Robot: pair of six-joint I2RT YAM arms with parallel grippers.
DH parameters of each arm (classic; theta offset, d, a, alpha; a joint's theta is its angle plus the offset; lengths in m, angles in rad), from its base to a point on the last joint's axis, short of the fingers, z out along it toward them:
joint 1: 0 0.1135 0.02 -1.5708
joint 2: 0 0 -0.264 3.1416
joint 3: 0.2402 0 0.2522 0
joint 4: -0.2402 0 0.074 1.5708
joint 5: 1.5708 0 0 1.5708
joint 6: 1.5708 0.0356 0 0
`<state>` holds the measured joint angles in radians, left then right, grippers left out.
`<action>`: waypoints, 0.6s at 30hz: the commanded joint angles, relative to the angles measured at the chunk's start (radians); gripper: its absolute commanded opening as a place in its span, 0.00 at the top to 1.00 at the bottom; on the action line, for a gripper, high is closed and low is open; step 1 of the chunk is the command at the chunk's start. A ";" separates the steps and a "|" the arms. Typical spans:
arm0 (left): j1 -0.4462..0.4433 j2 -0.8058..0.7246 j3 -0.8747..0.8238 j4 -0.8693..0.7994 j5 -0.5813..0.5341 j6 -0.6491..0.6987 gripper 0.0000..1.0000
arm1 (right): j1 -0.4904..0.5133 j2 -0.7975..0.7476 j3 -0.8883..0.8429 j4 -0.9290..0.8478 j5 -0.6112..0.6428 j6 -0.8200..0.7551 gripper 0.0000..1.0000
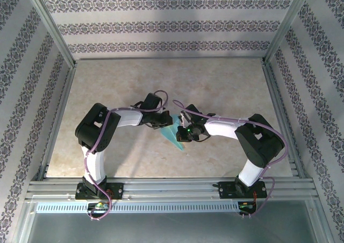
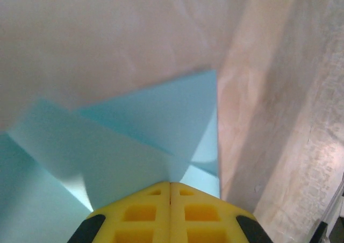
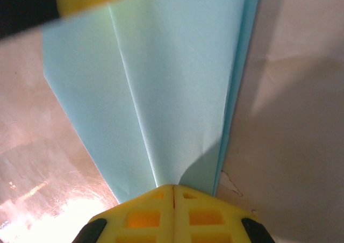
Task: Fold a paper plane with a square sheet of paper (fold left side to right side)
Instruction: Fourth fold the wing at the center of the table.
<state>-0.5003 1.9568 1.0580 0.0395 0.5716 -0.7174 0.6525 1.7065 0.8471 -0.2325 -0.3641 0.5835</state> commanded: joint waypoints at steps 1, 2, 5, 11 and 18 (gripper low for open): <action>0.053 0.031 0.046 -0.027 -0.072 0.054 1.00 | 0.006 0.059 -0.054 -0.182 0.100 -0.022 1.00; 0.060 0.036 0.055 -0.035 -0.071 0.061 1.00 | 0.006 0.059 -0.054 -0.183 0.100 -0.022 1.00; 0.081 0.051 0.080 -0.049 -0.068 0.078 1.00 | 0.007 0.059 -0.056 -0.183 0.097 -0.022 1.00; 0.127 0.077 0.118 -0.067 -0.065 0.107 1.00 | 0.007 0.056 -0.062 -0.180 0.096 -0.020 1.00; 0.160 0.100 0.157 -0.084 -0.055 0.134 1.00 | 0.007 0.058 -0.060 -0.172 0.091 -0.015 1.00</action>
<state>-0.3634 2.0335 1.1896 -0.0170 0.5472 -0.6266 0.6525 1.7065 0.8463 -0.2321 -0.3645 0.5758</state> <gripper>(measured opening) 0.064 0.055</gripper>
